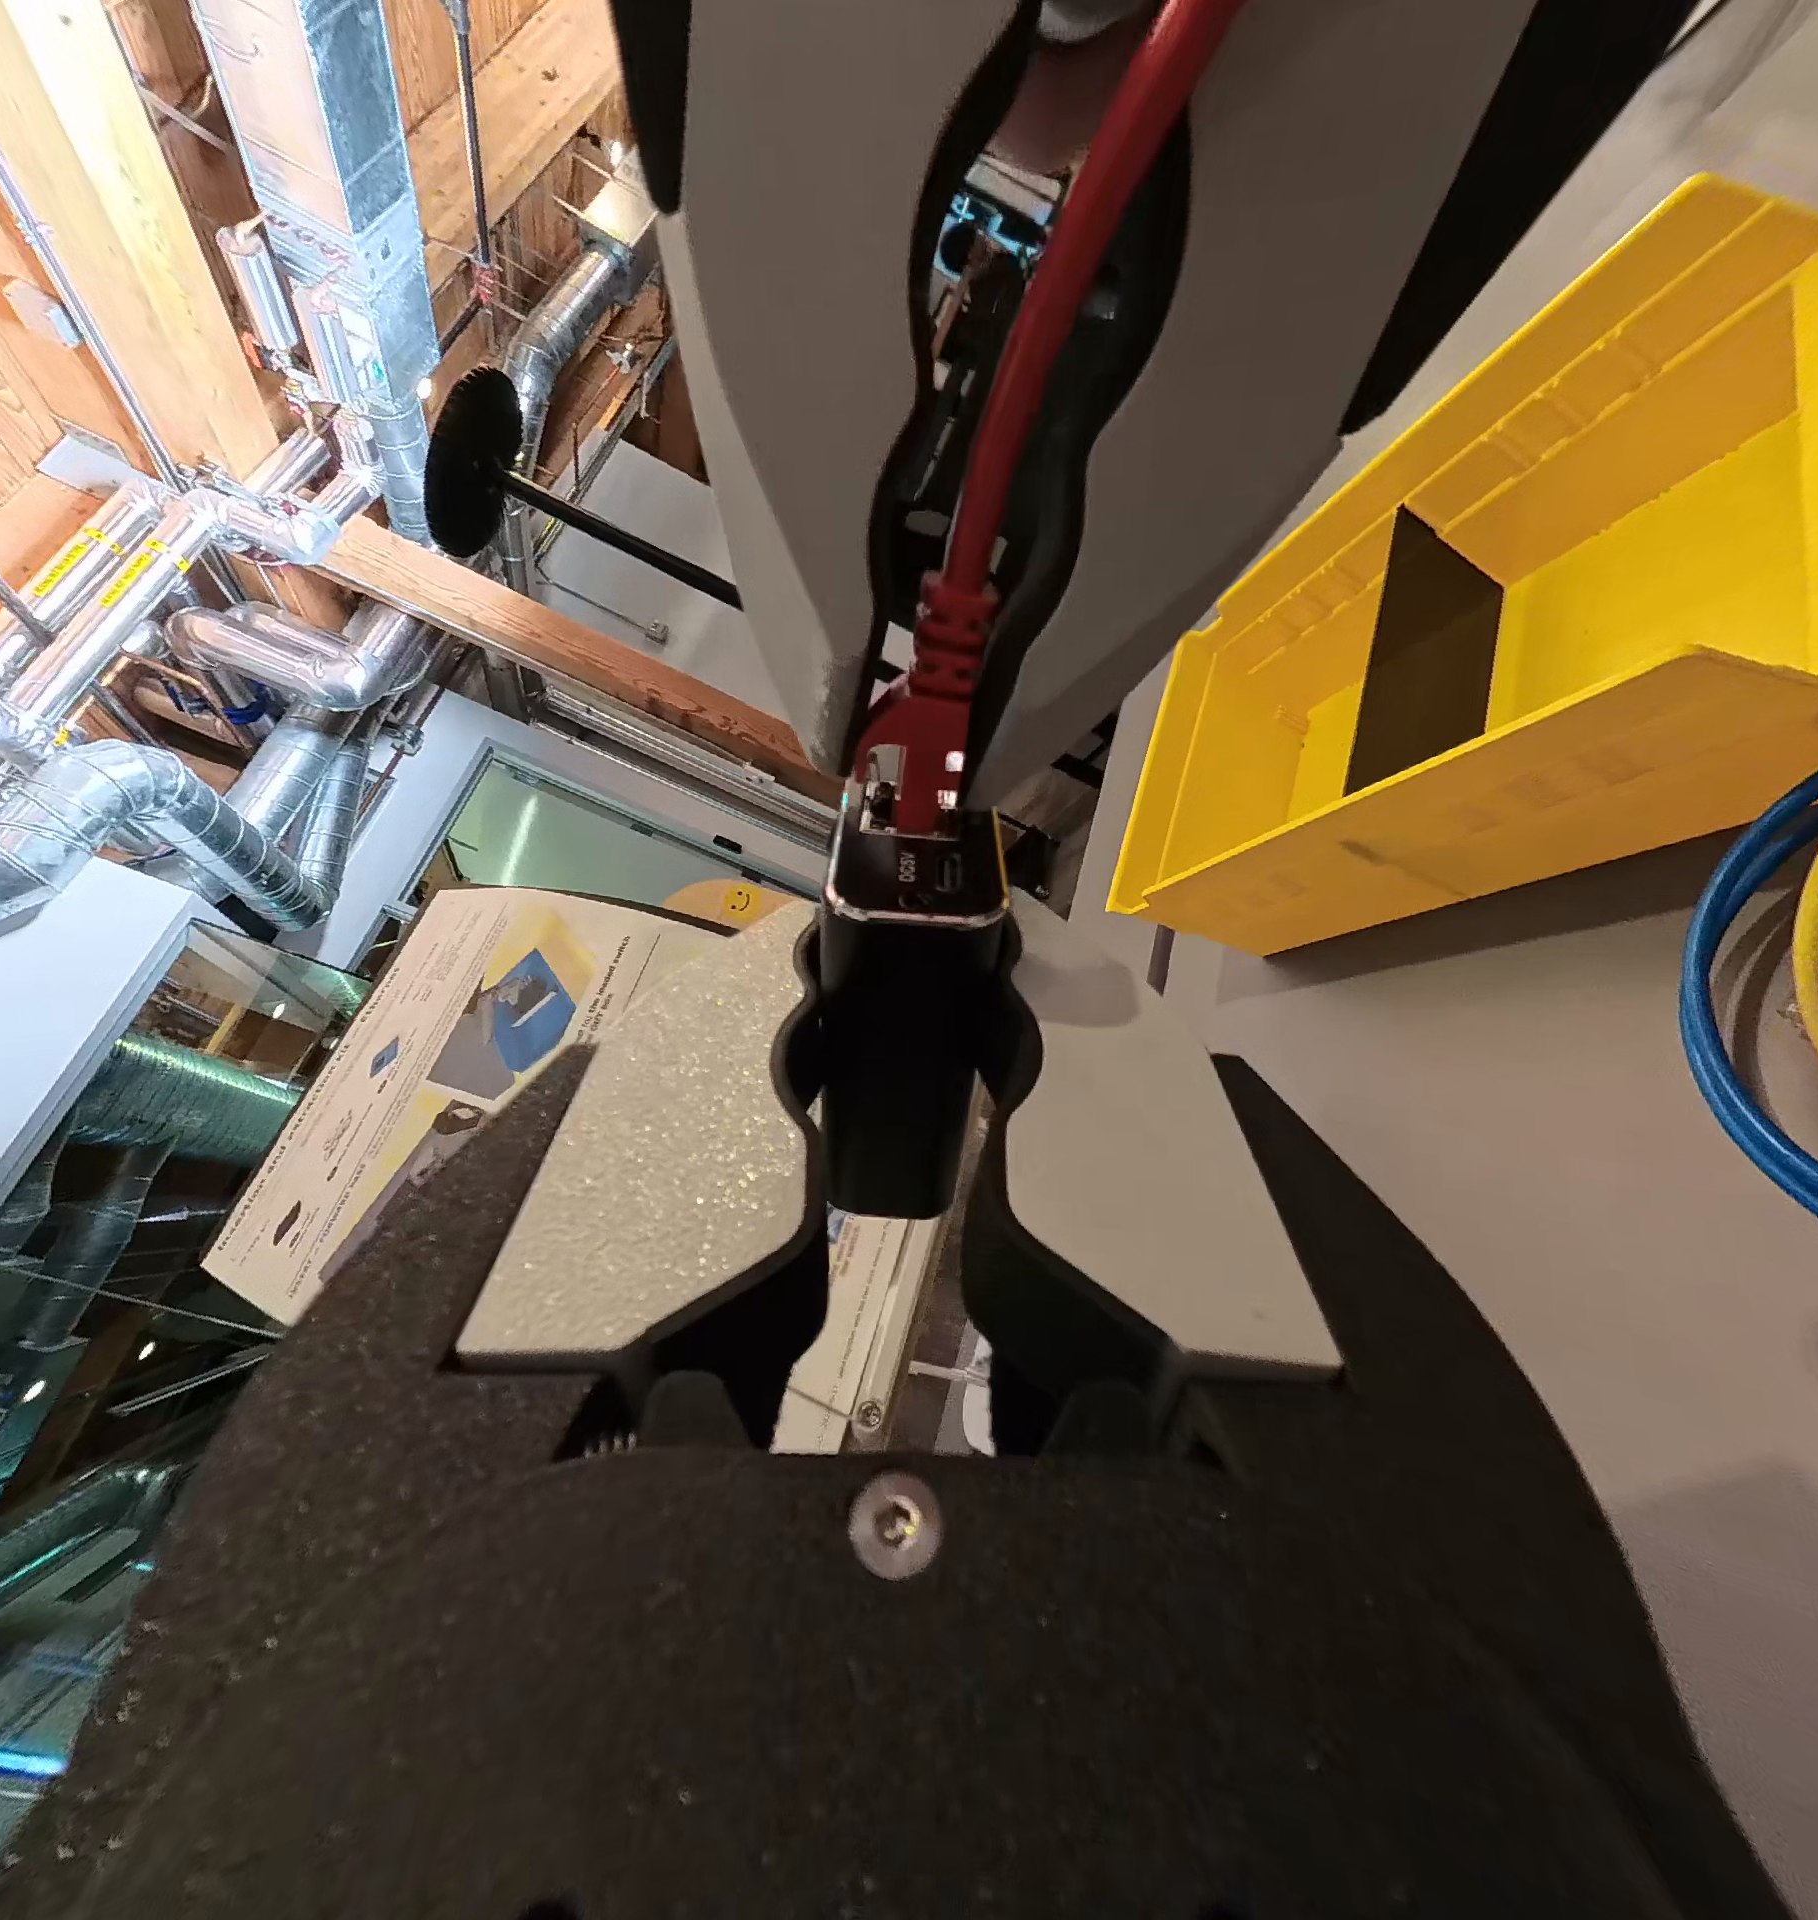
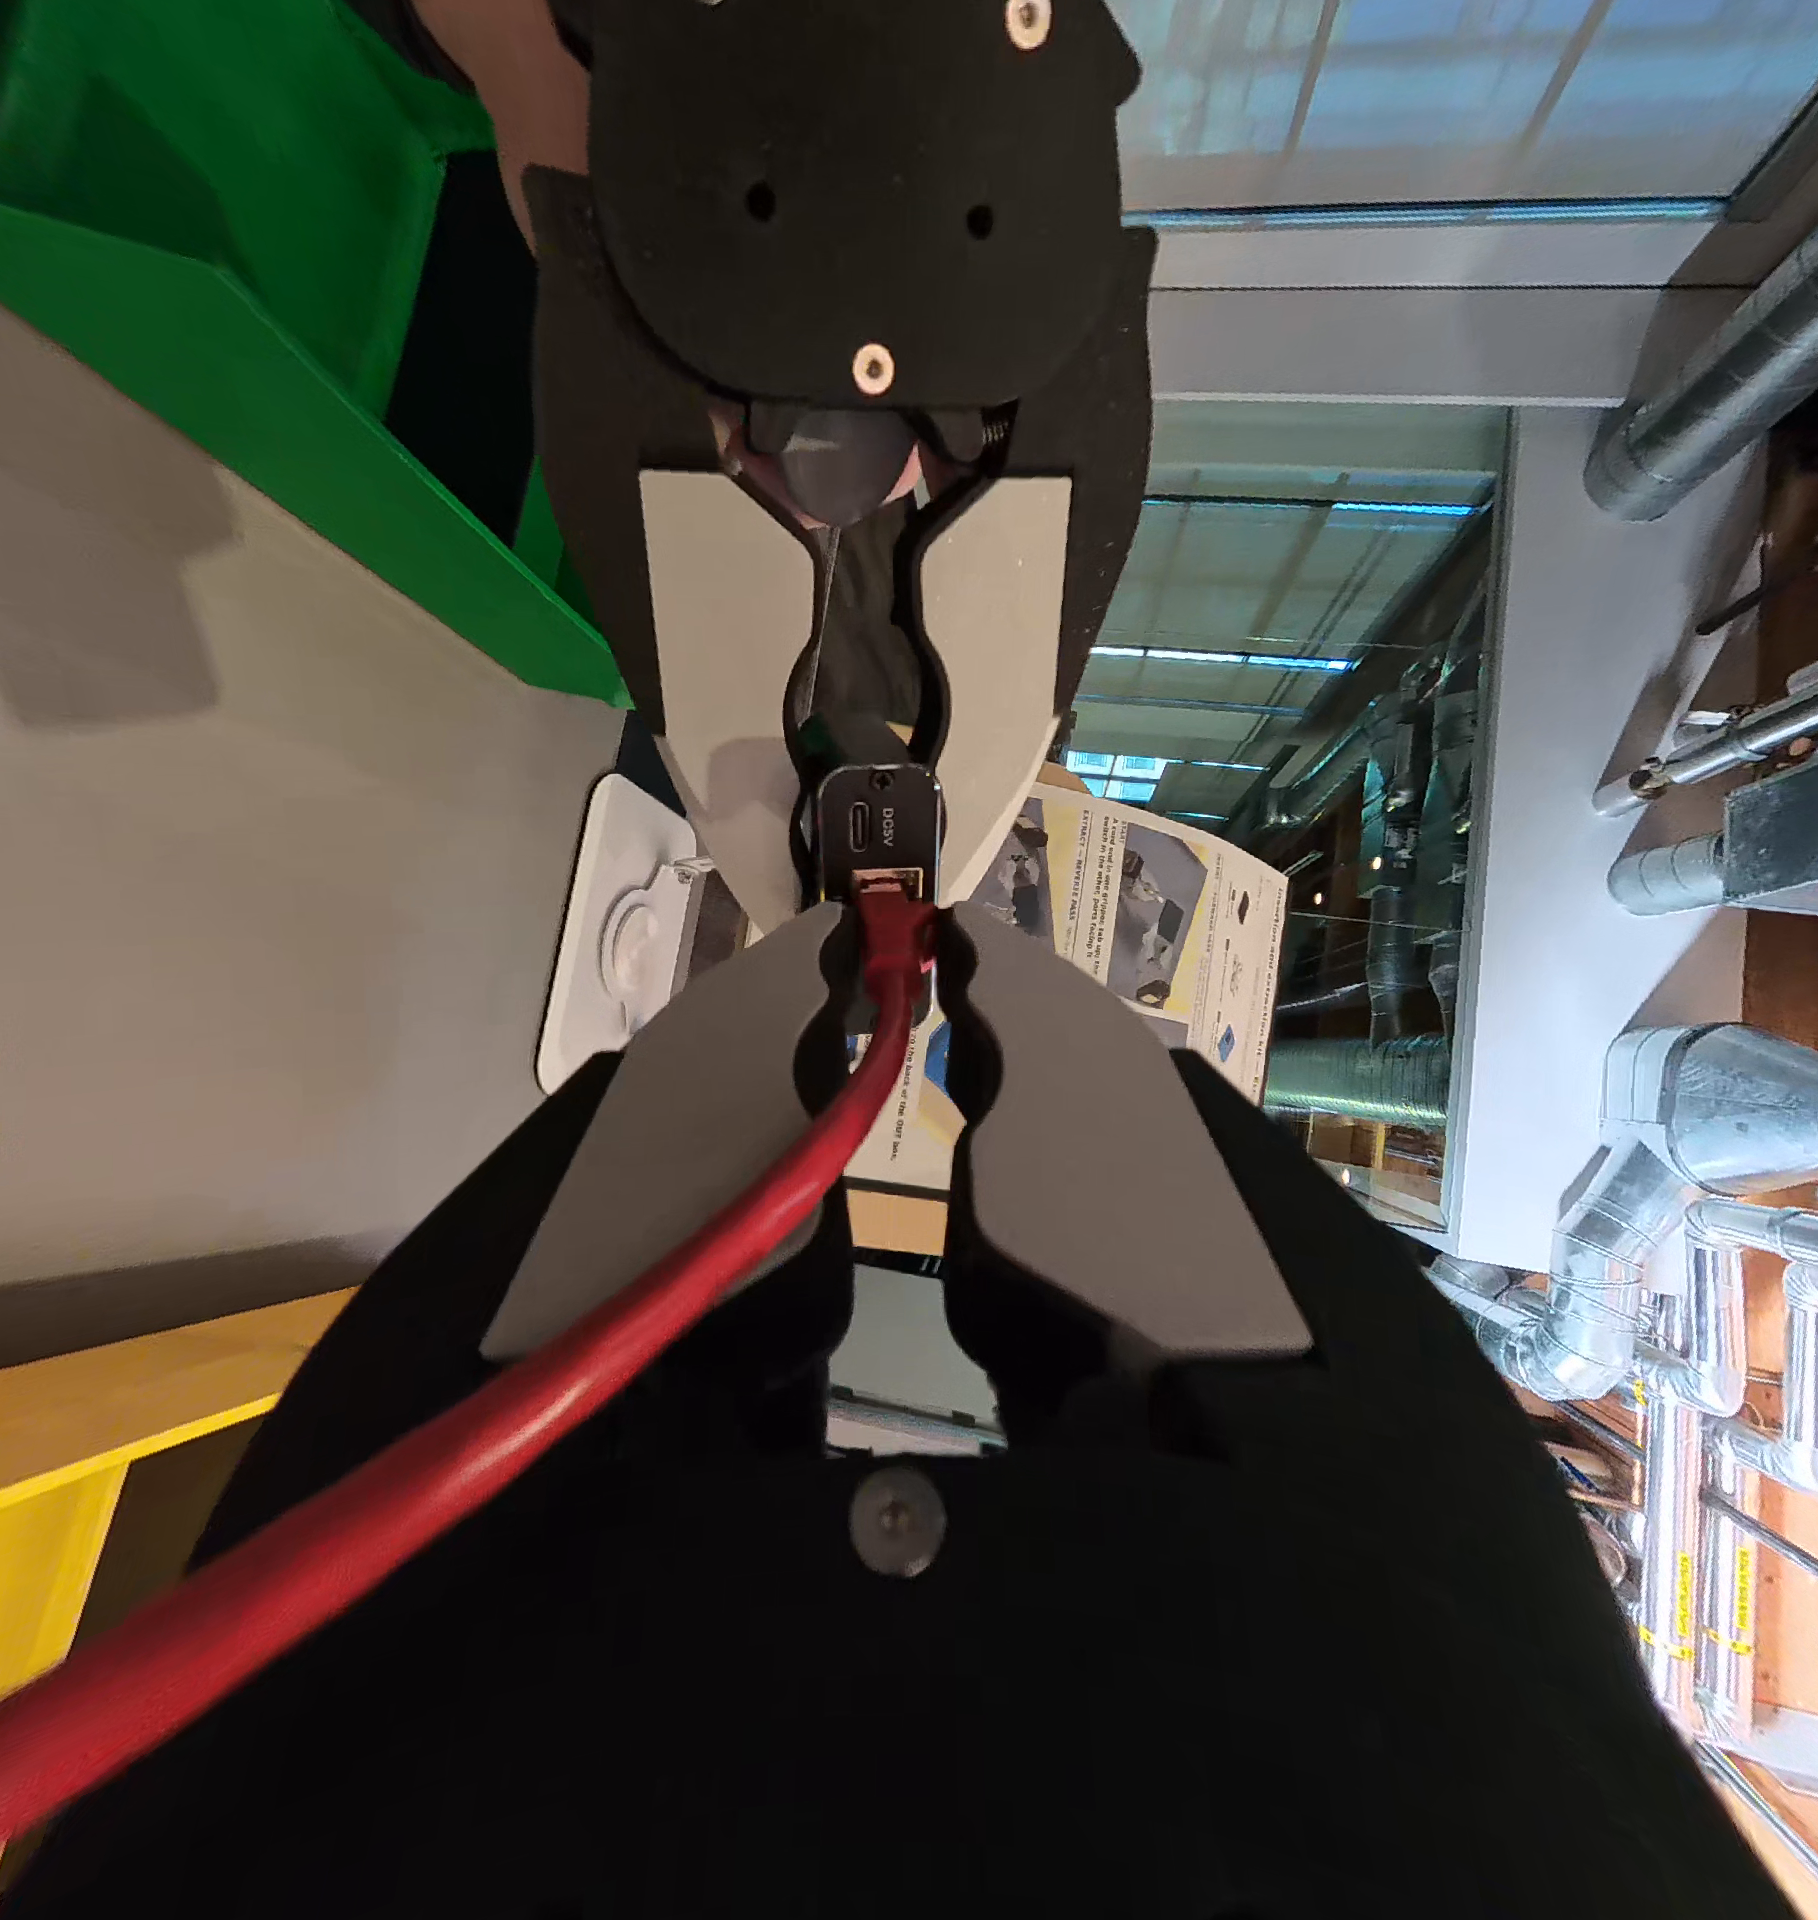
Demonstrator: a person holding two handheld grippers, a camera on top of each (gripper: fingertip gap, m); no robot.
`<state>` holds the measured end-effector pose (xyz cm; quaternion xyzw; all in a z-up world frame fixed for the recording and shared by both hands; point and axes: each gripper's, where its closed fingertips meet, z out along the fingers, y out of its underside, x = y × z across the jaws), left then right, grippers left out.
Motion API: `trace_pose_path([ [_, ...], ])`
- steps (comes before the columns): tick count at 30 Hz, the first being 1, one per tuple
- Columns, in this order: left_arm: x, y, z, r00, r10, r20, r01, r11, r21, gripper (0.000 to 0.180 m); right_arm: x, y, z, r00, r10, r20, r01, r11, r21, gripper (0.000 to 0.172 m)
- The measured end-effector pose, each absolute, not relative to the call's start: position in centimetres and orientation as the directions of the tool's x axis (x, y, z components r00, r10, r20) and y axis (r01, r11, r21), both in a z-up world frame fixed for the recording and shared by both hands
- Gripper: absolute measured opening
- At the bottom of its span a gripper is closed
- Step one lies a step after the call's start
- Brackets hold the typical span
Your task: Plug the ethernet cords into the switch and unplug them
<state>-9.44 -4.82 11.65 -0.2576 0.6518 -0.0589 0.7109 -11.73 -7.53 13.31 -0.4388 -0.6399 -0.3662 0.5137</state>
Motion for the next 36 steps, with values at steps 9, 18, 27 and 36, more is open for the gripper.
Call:
trace_pose_path([
  [9, -9.1, -3.8, 11.7, 0.204, -0.269, -0.941, -0.347, 0.879, -0.326, 0.026, -11.1, -7.1, 12.4, -0.121, 0.258, 0.959, 0.948, 0.318, 0.034, 0.013],
  [18, -8.4, -2.5, 10.1, 0.152, -0.319, -0.935, -0.365, 0.861, -0.353, 0.027, -10.4, -6.0, 10.9, -0.086, 0.514, 0.853, 0.967, 0.251, -0.053, 0.014],
  [27, -7.9, -0.7, 8.0, 0.089, -0.411, -0.907, -0.394, 0.822, -0.411, 0.027, -9.8, -4.3, 9.3, -0.052, 0.648, 0.76, 0.979, 0.184, -0.09, 0.014],
  [36, -14.5, 2.8, 14.1, 0.305, -0.546, -0.78, -0.32, 0.713, -0.624, 0.026, -8.9, -7.3, 4.7, 0.125, 0.799, 0.589, 0.941, 0.094, -0.326, 0.014],
])
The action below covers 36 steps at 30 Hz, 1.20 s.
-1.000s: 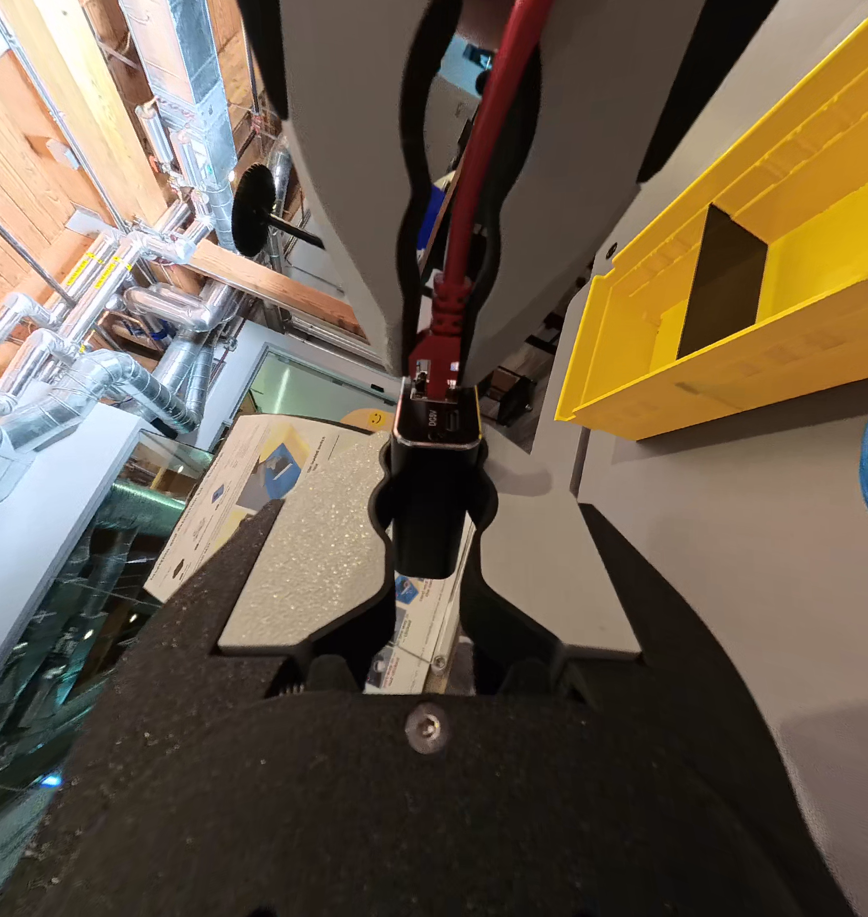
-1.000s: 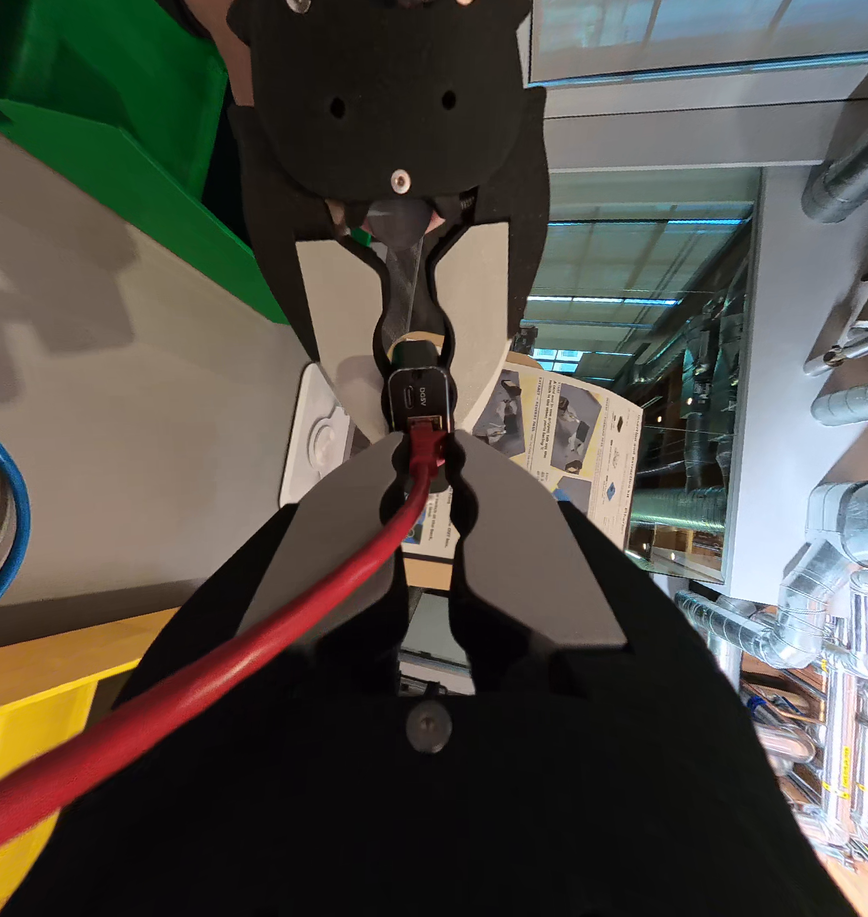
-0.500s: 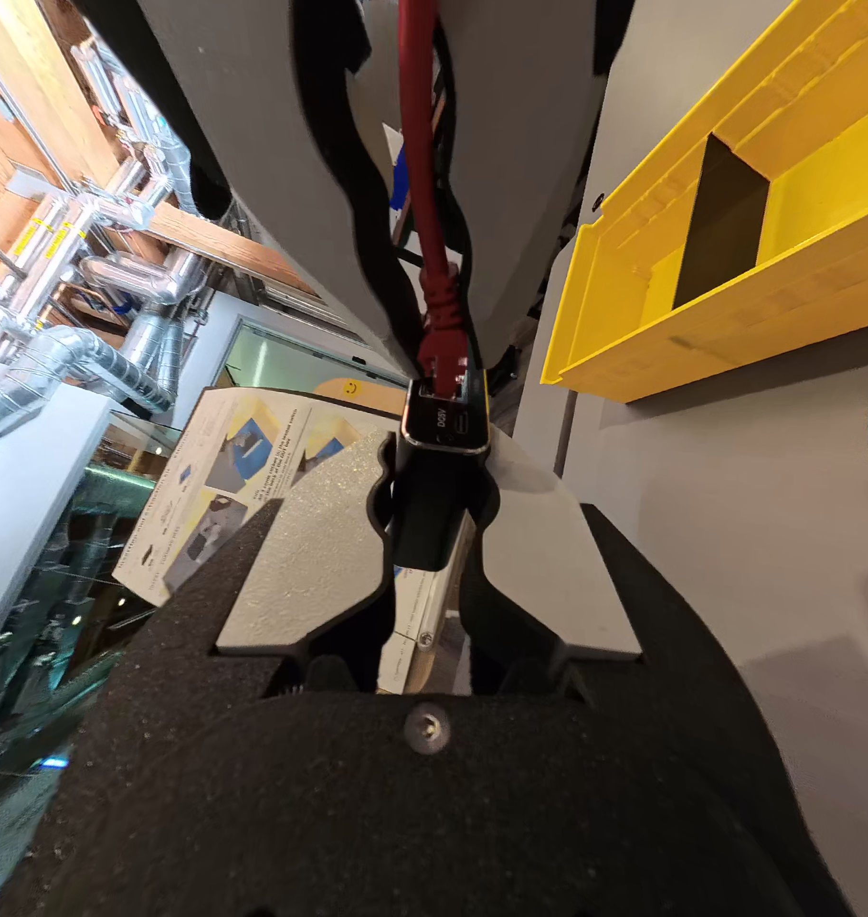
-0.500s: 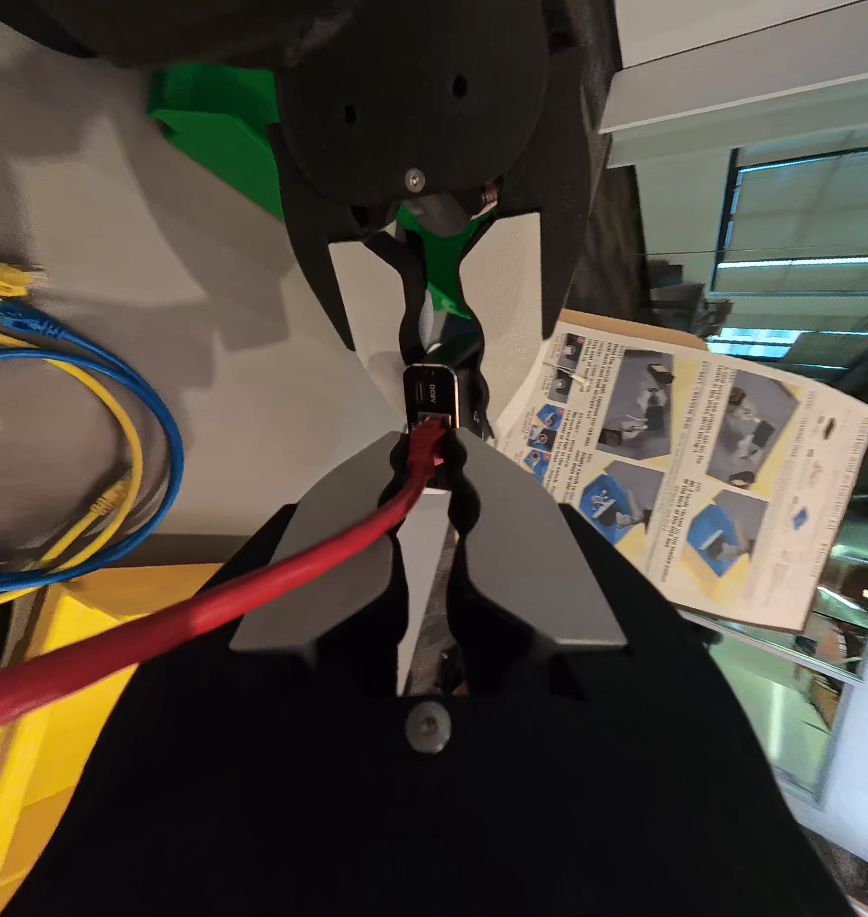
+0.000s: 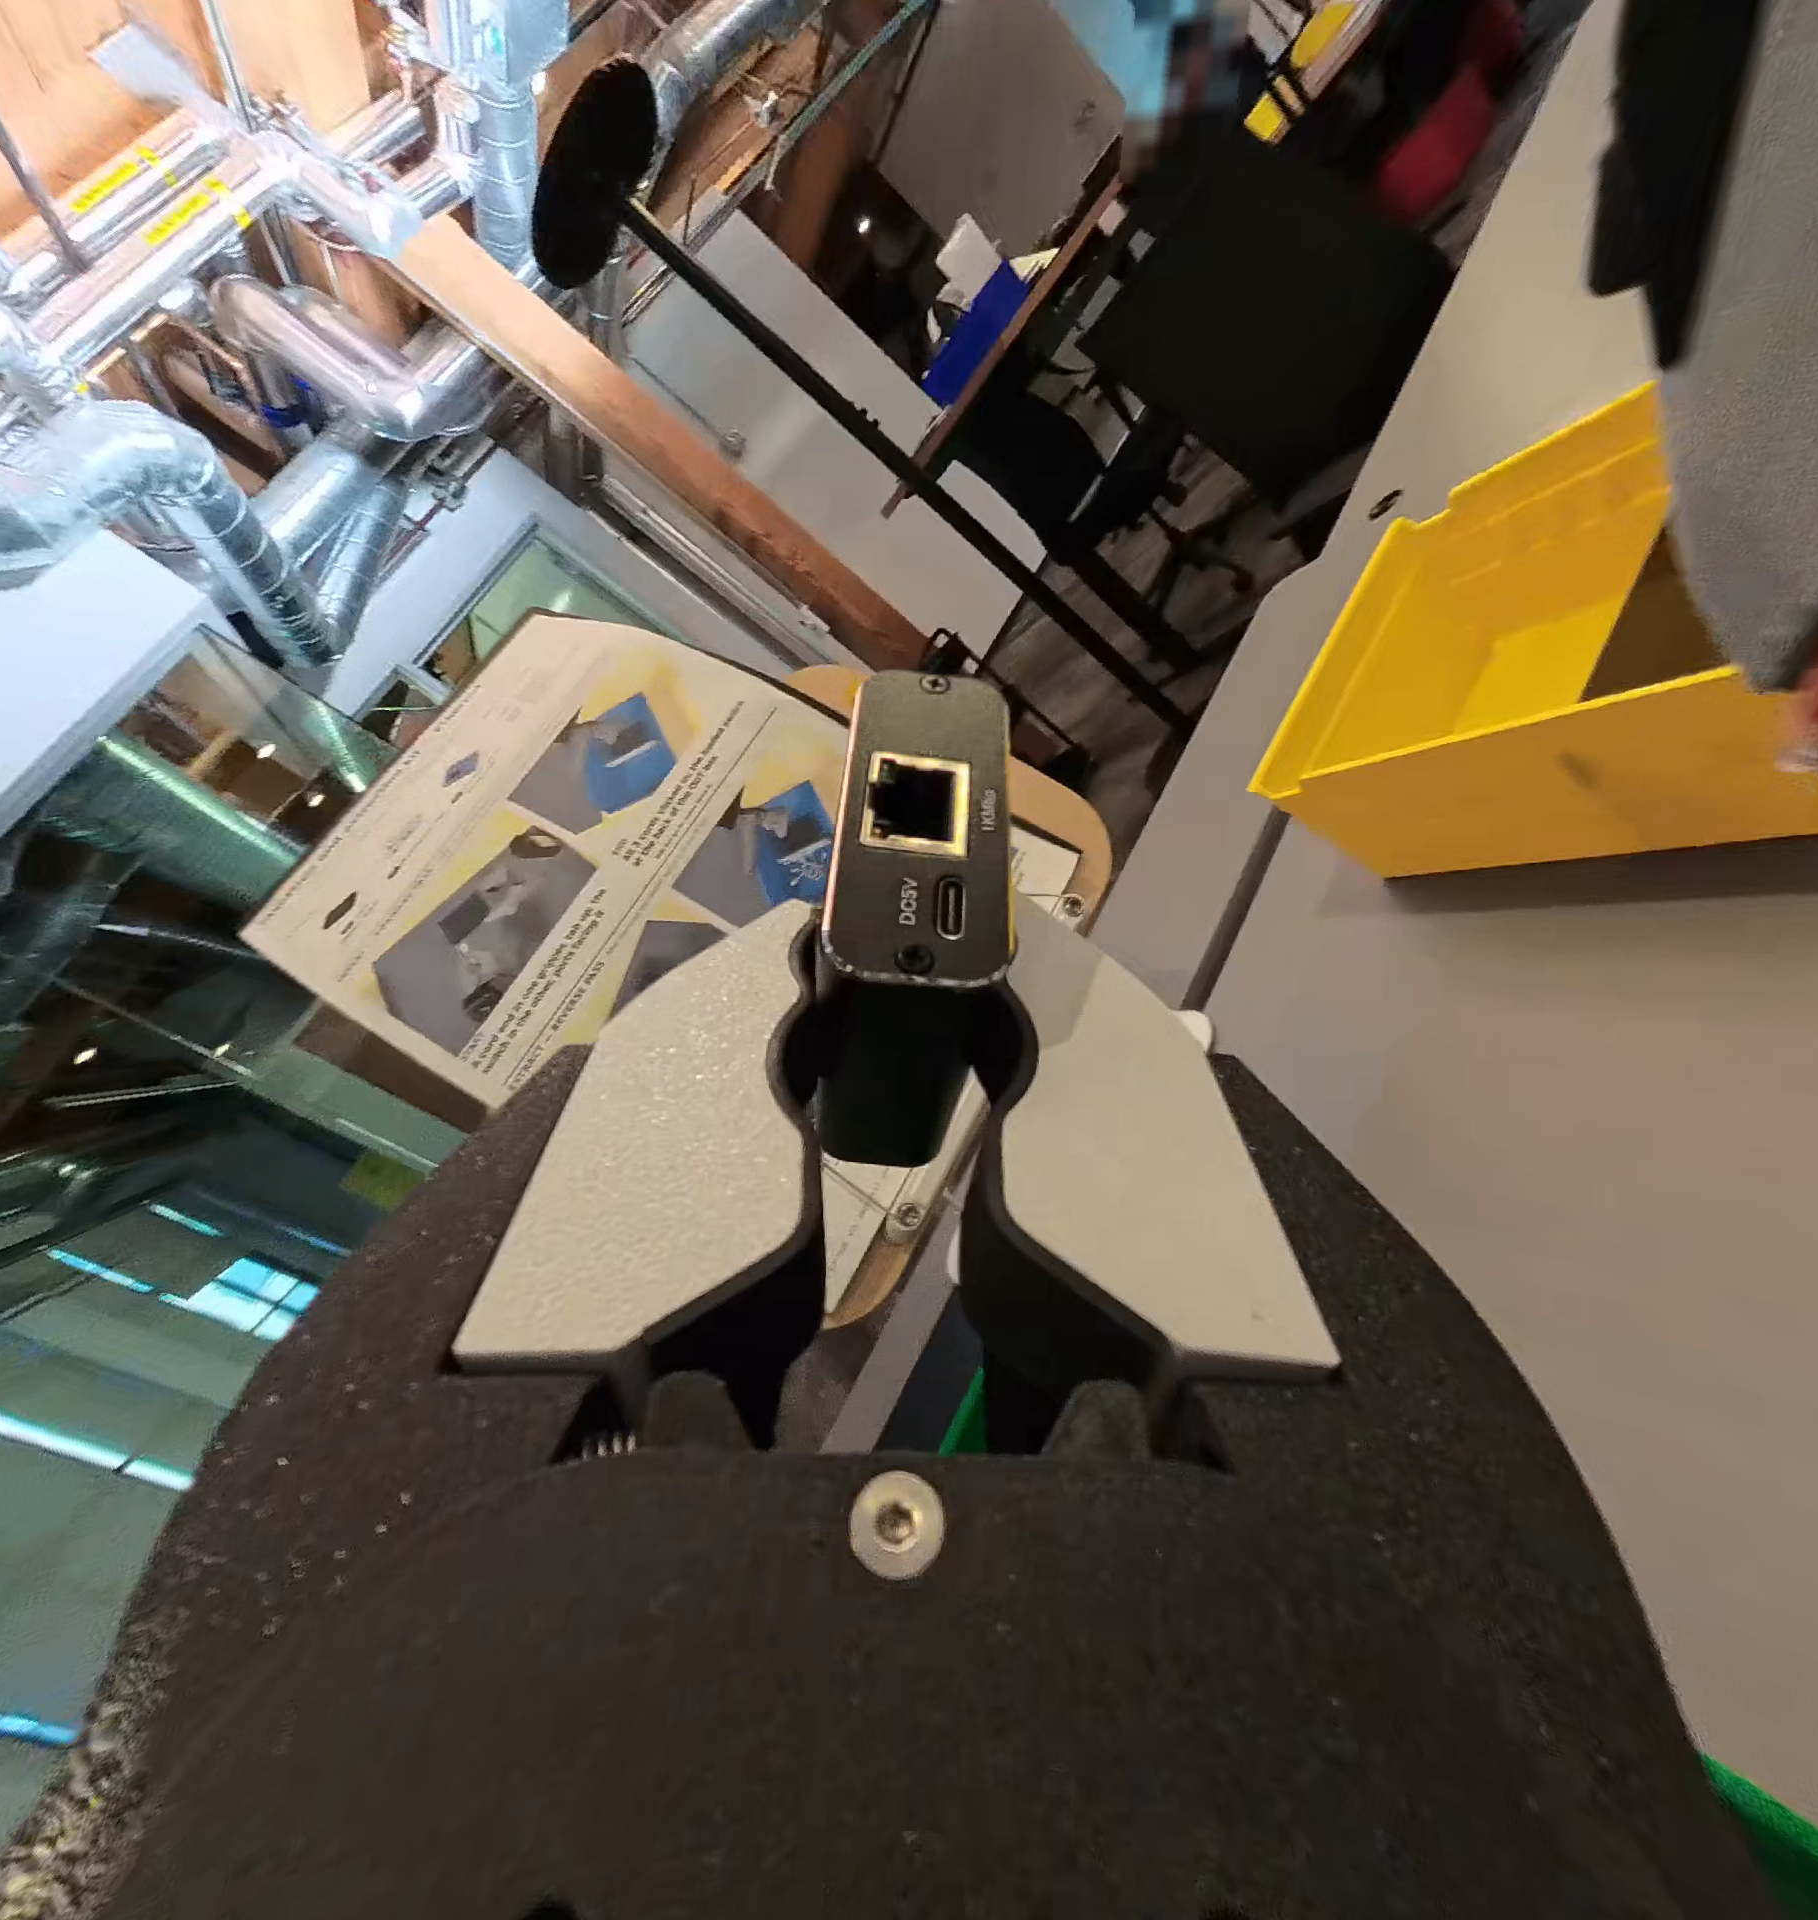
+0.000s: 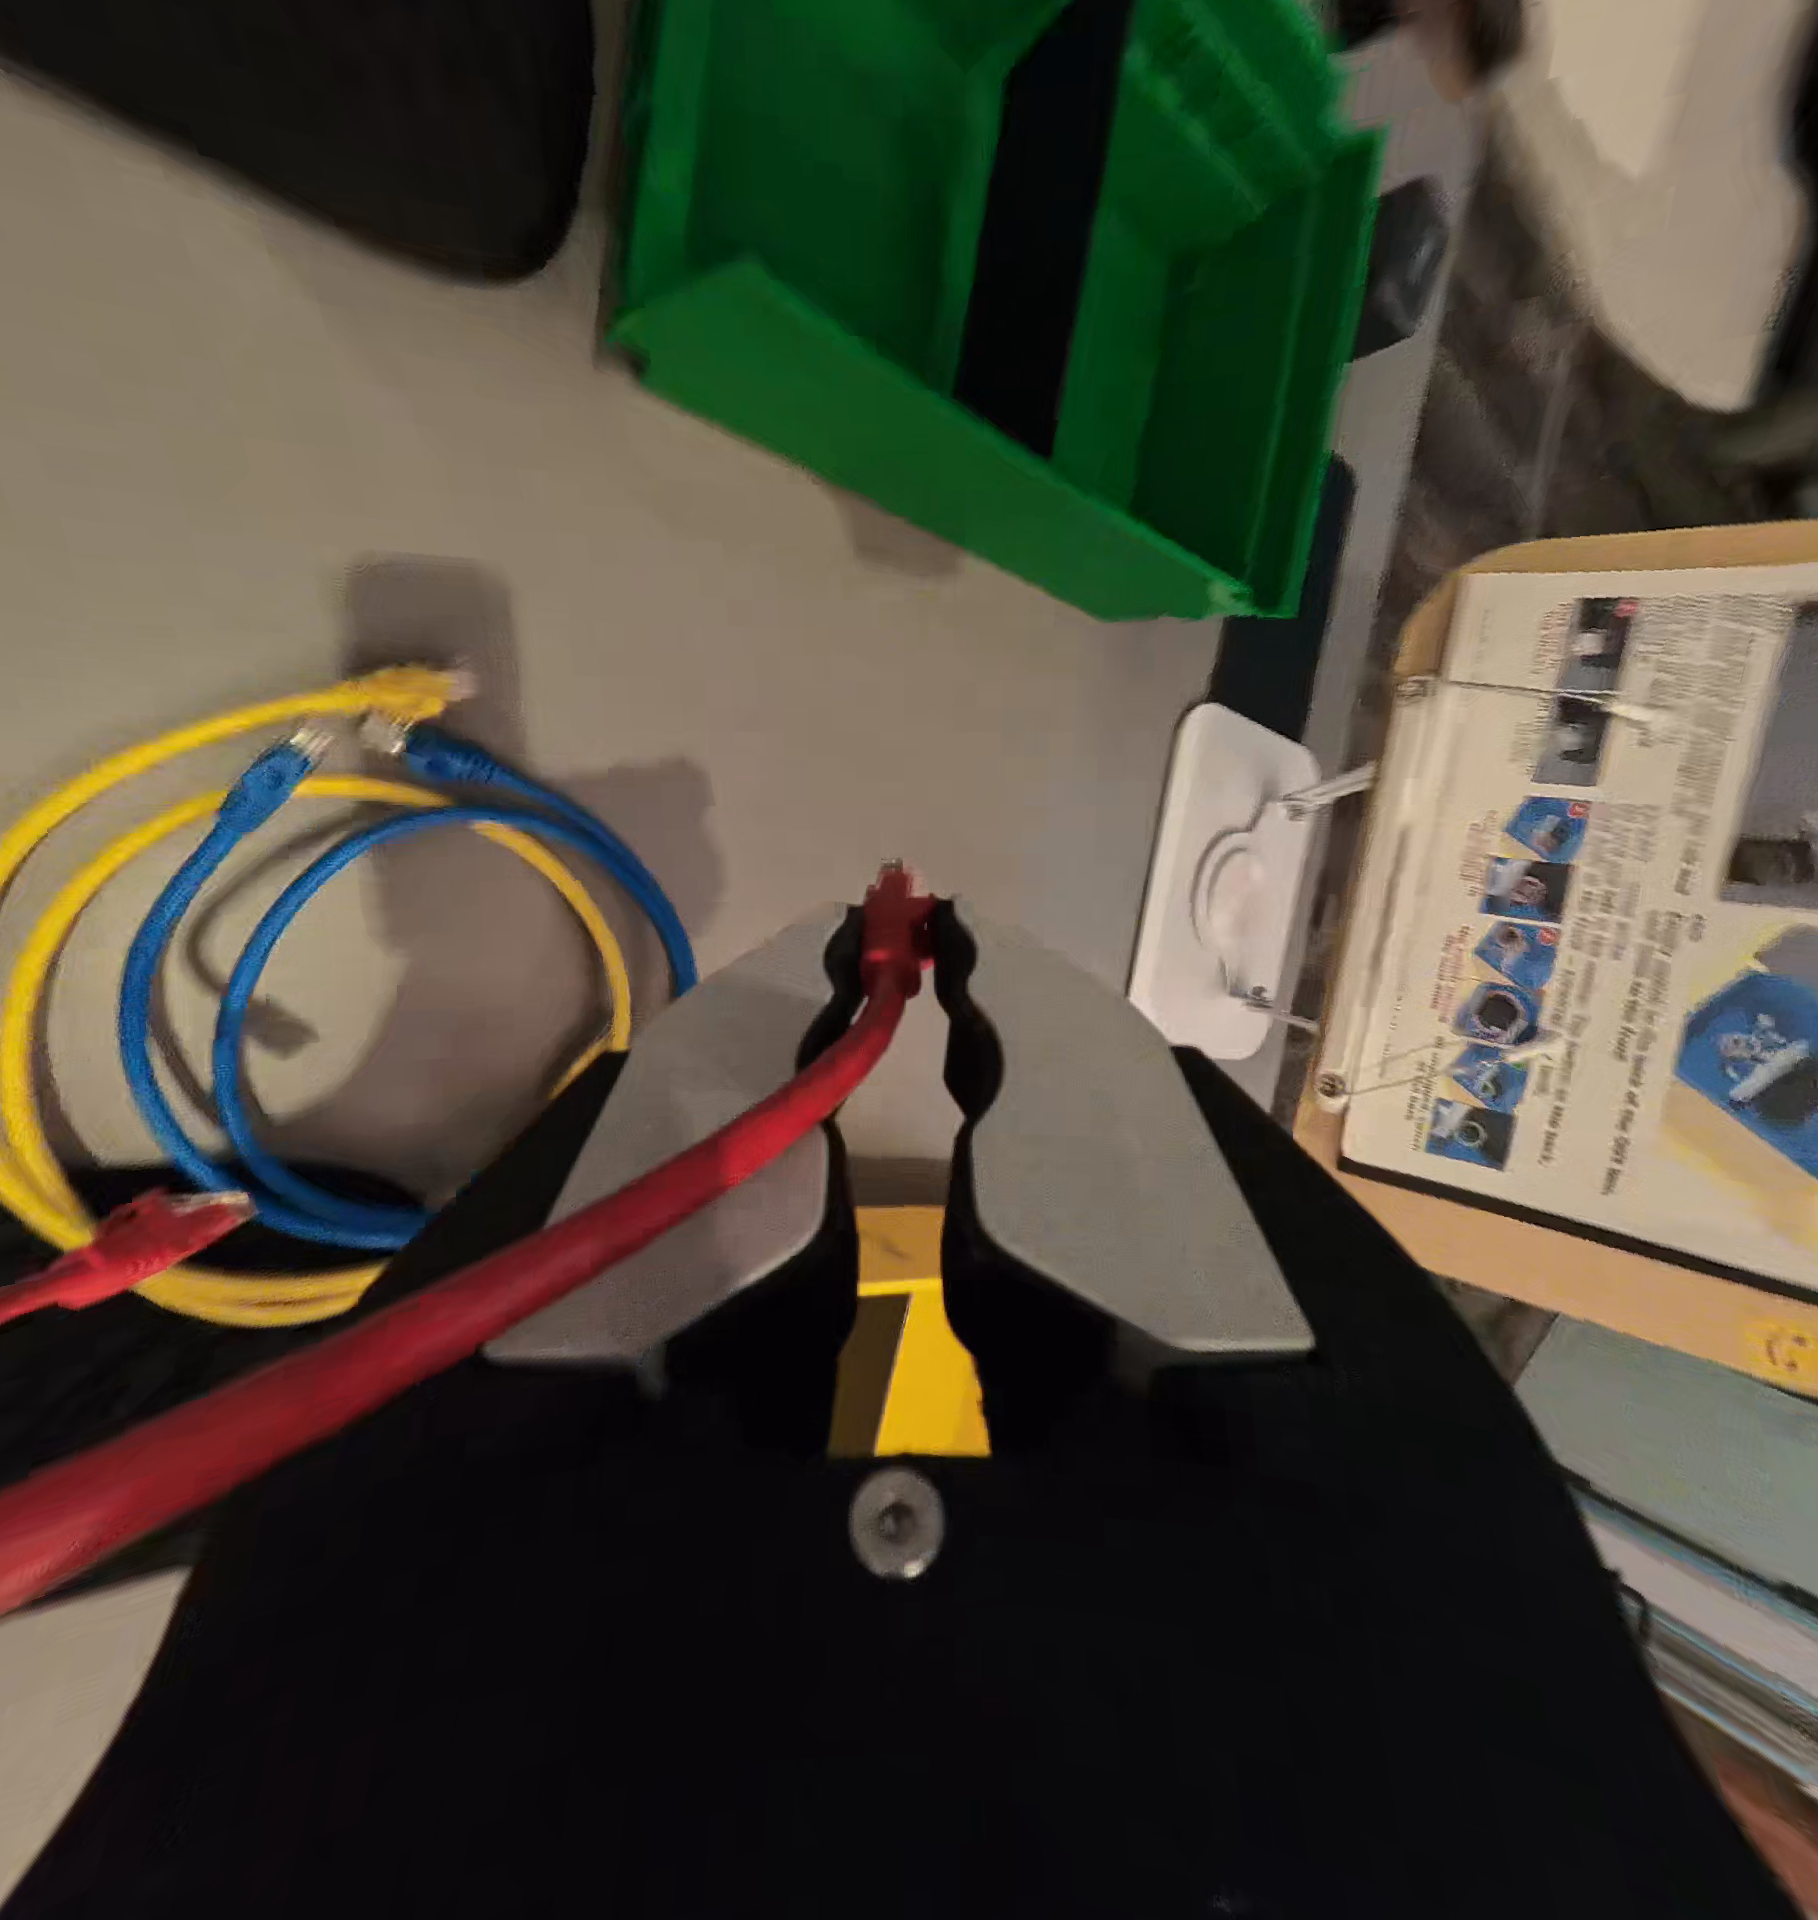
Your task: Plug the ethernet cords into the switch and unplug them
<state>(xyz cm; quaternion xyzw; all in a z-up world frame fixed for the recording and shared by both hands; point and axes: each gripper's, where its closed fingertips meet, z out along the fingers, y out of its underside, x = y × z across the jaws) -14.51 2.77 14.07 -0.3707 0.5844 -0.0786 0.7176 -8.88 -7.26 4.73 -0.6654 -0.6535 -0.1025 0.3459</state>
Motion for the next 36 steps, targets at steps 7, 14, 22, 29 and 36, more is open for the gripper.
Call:
trace_pose_path([
  [7, -14.8, 3.3, 13.7, 0.305, -0.568, -0.764, -0.375, 0.666, -0.645, 0.025, 0.3, -6.4, 0.9, 0.361, 0.768, 0.529, 0.915, -0.401, -0.043, 0.015],
  [14, -14.8, 4.1, 11.3, 0.211, -0.556, -0.804, -0.518, 0.634, -0.575, 0.026, 2.2, -6.3, -3.2, 0.485, 0.756, 0.439, 0.815, -0.572, 0.086, 0.015],
  [22, -13.4, 3.5, 9.5, 0.117, -0.589, -0.8, -0.523, 0.648, -0.553, 0.026, 3.9, -6.9, -2.7, 0.526, 0.715, 0.461, 0.794, -0.607, 0.036, 0.015],
  [29, -12.4, 3.3, 7.7, 0.051, -0.579, -0.814, -0.572, 0.651, -0.499, 0.026, 6.6, -8.6, -1.4, 0.649, 0.63, 0.426, 0.694, -0.72, 0.008, 0.015],
  [36, -11.9, 3.4, 6.5, 0.012, -0.577, -0.817, -0.606, 0.646, -0.465, 0.026, 7.1, -9.3, -1.0, 0.678, 0.599, 0.426, 0.671, -0.741, -0.026, 0.015],
])
